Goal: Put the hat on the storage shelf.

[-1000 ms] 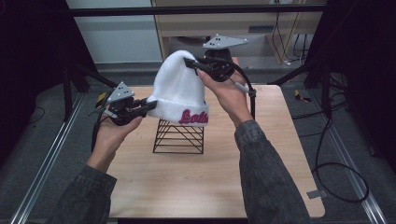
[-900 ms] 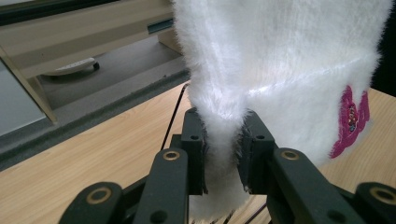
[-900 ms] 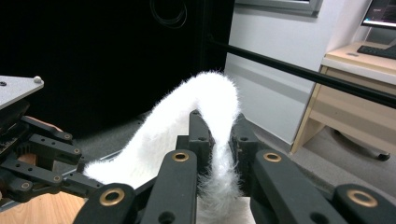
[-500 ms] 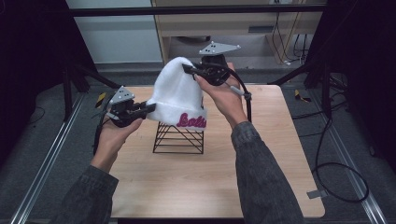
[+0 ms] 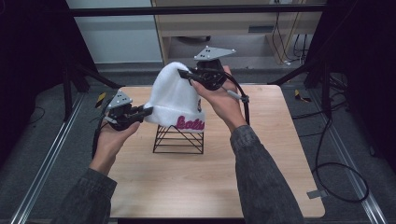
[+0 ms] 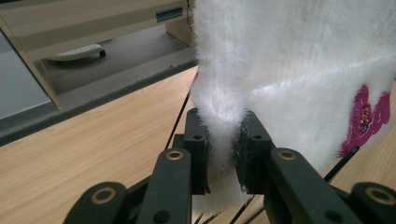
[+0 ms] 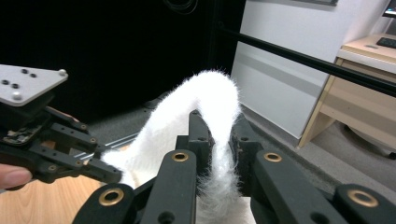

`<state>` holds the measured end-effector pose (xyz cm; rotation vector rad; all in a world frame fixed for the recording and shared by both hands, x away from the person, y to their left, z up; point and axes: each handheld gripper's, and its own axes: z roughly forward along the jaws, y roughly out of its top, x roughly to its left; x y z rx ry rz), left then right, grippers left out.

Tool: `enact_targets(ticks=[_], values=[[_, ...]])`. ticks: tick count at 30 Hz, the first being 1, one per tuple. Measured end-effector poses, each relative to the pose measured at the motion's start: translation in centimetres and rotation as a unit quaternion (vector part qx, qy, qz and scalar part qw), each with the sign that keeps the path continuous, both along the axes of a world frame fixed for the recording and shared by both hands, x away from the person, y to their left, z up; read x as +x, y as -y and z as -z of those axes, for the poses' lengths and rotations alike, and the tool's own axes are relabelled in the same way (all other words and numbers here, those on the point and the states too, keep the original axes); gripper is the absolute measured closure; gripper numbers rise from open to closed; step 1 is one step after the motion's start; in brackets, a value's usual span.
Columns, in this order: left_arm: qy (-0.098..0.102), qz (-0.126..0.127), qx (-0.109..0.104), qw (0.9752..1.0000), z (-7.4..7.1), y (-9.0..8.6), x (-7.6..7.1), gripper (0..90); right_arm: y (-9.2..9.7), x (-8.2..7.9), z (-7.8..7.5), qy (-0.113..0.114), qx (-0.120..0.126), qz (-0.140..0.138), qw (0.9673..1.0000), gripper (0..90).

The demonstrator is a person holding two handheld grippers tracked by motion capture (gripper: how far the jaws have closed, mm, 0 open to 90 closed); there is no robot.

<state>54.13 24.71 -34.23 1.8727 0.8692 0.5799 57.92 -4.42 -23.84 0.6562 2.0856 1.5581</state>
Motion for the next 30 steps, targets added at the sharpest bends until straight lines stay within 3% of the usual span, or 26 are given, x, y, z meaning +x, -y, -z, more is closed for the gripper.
enact_targets(ticks=[11,30], values=[[-0.003,0.009,0.001,1.0,1.5,-0.5,-1.1,76.2,-0.5,-1.3,0.4,0.006,-0.031,-0.017,0.9994,82.4],[-0.022,0.011,0.014,0.9996,4.0,-1.3,-1.3,76.6,-0.8,-2.1,2.4,-0.02,-0.063,-0.029,0.9974,82.2]])
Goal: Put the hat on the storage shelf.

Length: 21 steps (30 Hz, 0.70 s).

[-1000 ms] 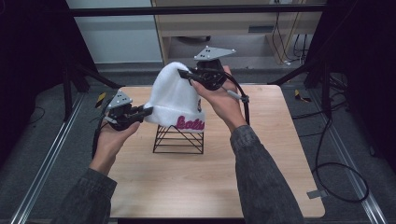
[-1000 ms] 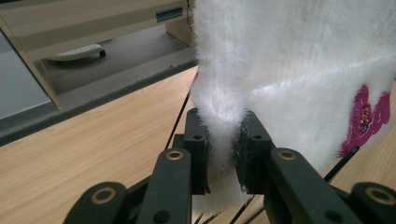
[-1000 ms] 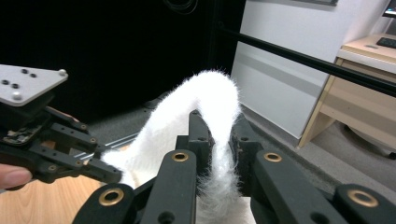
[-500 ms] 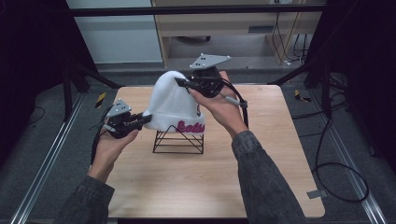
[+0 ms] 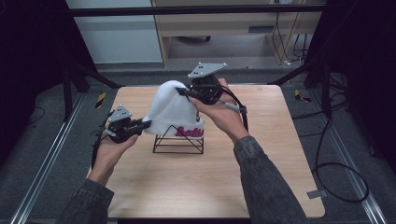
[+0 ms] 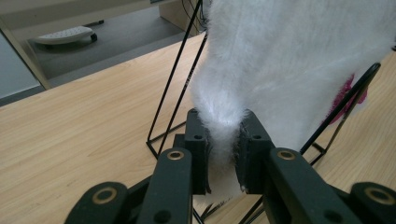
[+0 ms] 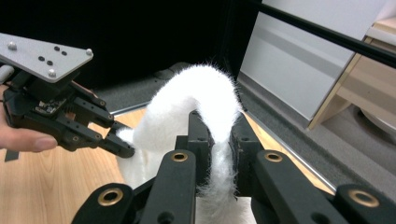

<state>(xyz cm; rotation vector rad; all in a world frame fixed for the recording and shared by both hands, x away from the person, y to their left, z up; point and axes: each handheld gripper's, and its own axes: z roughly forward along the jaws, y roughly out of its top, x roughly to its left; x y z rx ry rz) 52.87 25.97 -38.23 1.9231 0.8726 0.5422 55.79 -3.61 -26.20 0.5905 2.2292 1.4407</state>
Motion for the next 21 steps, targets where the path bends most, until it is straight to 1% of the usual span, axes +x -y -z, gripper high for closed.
enact_targets(ticks=[3,7,10,16,19,21], values=[[-0.003,0.0,0.005,1.0,0.5,0.1,0.1,76.6,-0.1,0.0,0.4,-0.005,-0.009,0.002,0.9999,82.2],[-0.008,-0.001,0.005,1.0,1.1,0.1,0.0,76.6,-0.1,0.1,1.0,-0.014,-0.008,0.002,0.9999,82.2],[-0.008,-0.001,0.005,1.0,1.4,0.0,-0.1,76.6,-0.2,0.1,1.2,-0.016,-0.014,0.0,0.9998,82.2],[-0.013,0.002,0.017,0.9998,2.1,0.0,-0.2,76.6,-0.4,0.0,1.9,-0.023,-0.022,-0.002,0.9995,82.2],[-0.018,0.002,0.017,0.9997,2.5,-0.1,-0.3,76.6,-0.5,-0.1,2.2,-0.031,-0.027,0.0,0.9991,82.2],[-0.019,0.004,0.02,0.9996,2.8,-0.1,-0.3,76.6,-0.6,-0.2,2.4,-0.032,-0.032,-0.004,0.999,82.2]])
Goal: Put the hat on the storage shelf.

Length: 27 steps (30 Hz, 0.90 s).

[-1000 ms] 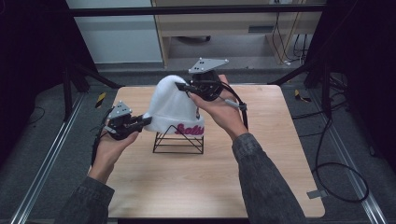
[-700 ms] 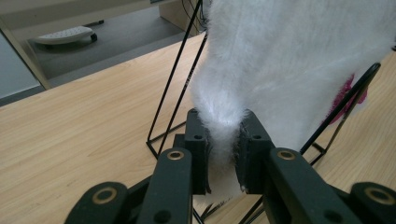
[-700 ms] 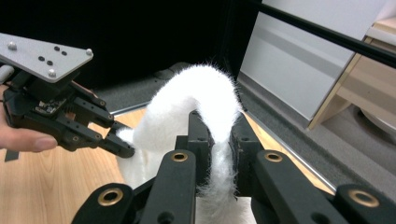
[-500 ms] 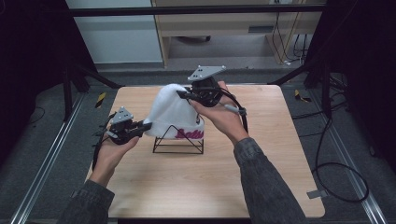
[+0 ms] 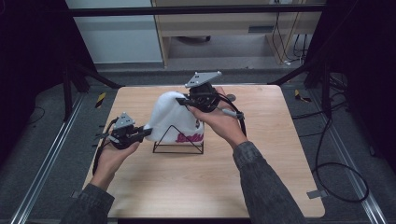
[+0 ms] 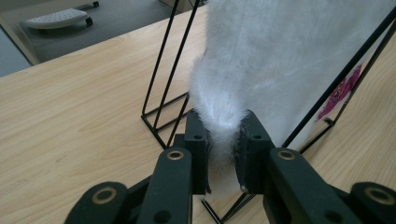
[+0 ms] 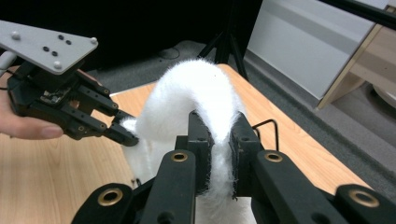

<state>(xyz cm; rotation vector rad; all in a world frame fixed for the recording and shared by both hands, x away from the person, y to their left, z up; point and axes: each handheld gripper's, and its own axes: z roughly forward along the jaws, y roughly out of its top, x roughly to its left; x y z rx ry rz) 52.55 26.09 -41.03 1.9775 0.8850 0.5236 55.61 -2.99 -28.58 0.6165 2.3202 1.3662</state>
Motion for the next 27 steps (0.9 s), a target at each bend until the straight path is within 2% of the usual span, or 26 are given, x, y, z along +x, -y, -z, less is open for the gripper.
enact_targets(ticks=[7,14,27], values=[[-0.013,0.003,0.005,0.9999,1.1,-0.1,0.0,76.4,-0.4,-0.1,0.8,-0.012,-0.013,-0.004,0.9998,82.1],[-0.026,0.007,0.012,0.9995,2.4,-0.2,0.1,76.2,-0.7,-0.2,2.1,-0.025,-0.023,-0.006,0.9994,82.0],[-0.041,0.01,0.013,0.999,3.6,-0.3,0.2,76.1,-1.1,-0.1,3.0,-0.042,-0.037,-0.008,0.9984,81.2]])
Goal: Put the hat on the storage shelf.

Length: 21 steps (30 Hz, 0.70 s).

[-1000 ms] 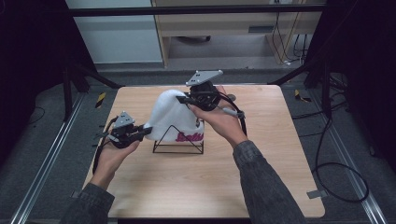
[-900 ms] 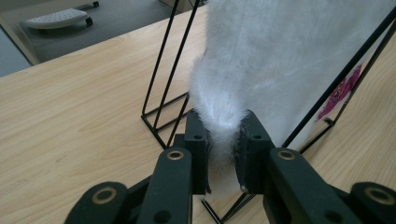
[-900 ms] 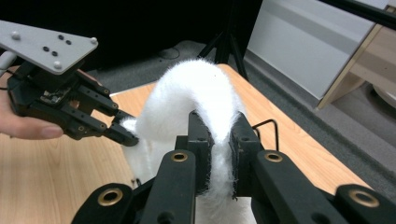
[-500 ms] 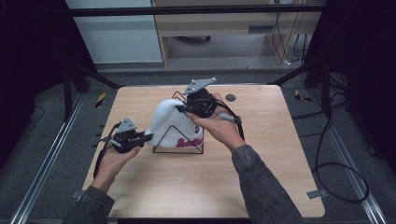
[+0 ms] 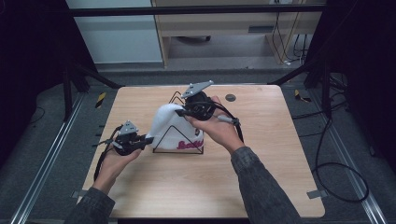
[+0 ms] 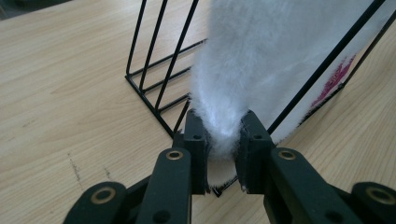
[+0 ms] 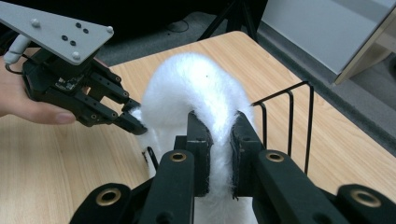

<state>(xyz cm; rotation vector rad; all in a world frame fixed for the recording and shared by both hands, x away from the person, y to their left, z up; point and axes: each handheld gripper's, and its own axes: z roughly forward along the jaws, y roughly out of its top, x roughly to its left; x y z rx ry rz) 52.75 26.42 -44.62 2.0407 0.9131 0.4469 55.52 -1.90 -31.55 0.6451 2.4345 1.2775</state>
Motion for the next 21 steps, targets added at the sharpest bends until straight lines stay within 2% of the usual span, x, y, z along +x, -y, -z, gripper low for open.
enact_targets(ticks=[21], values=[[-0.012,-0.007,0.004,0.9999,0.95,-0.68,0.07,75.9,-0.9,-0.33,0.67,-0.013,-0.015,-0.012,0.9997,78.5]])
